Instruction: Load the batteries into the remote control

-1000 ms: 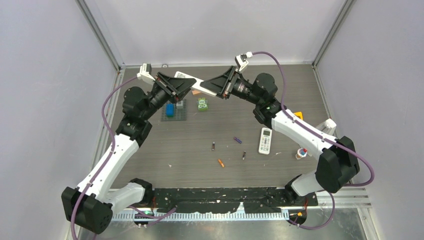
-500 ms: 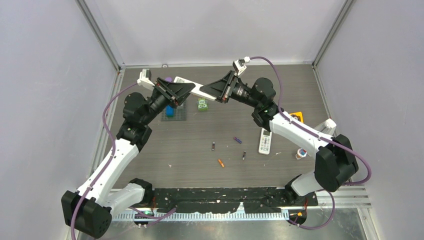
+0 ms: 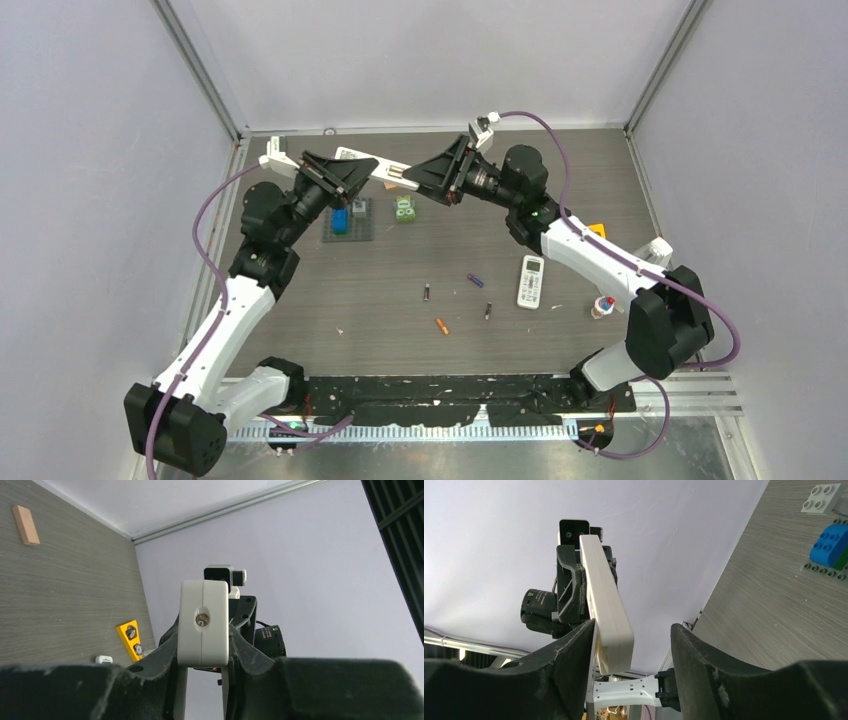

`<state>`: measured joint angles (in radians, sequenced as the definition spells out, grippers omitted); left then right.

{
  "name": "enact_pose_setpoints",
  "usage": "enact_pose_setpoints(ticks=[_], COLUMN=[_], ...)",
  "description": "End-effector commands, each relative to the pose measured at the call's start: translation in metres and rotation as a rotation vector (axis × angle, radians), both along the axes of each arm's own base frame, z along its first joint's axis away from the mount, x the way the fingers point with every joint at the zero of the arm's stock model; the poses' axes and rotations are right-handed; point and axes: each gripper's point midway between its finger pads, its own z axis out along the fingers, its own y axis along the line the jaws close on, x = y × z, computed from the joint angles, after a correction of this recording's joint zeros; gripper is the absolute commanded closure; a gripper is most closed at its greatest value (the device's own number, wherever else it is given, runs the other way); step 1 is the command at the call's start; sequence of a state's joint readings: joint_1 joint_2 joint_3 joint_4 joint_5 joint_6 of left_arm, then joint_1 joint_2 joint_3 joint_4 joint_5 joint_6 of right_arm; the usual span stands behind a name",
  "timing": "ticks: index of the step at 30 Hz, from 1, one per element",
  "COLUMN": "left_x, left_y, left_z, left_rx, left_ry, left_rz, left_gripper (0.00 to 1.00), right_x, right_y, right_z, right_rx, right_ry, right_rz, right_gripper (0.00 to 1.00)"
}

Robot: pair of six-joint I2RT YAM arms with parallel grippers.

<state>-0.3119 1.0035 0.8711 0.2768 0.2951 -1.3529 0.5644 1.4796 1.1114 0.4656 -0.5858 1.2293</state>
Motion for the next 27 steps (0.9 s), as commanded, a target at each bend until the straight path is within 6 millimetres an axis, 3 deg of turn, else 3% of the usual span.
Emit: enact_pose_setpoints(ticks=[1,6,11,19,27], left_x=[-0.004,0.001,0.006,0.015,0.024], left_y=[-0.001,0.000,0.002,0.014,0.029], left_z=[0.027,0.010,-0.006,-0.029,-0.051], left_rx=[0.031,0.133,0.227,0.372,0.500], left_ry=[-0.098,-0.099,-0.110,-0.097,-0.068], left_rz=[-0.009,0.010,0.031,0.101,0.167], left_gripper=[1.00,1.00,1.00,1.00,1.00], right_x=[0.005,0.009,0.008,0.005,0.007], right_y=[0.000,-0.002,-0.001,0.005,0.006], right_z=[0.018,0.007,0.005,-0.019,-0.035], right_rx=[0.007,-0.034,-0.075,-0.087,-0.107], right_ry=[-0.048,0.000,0.026,0.187,0.232], right_rz=[-0.015,-0.019,-0.016,0.035,0.043], right_gripper=[0.41,0.50,0.52,0.54,0.56])
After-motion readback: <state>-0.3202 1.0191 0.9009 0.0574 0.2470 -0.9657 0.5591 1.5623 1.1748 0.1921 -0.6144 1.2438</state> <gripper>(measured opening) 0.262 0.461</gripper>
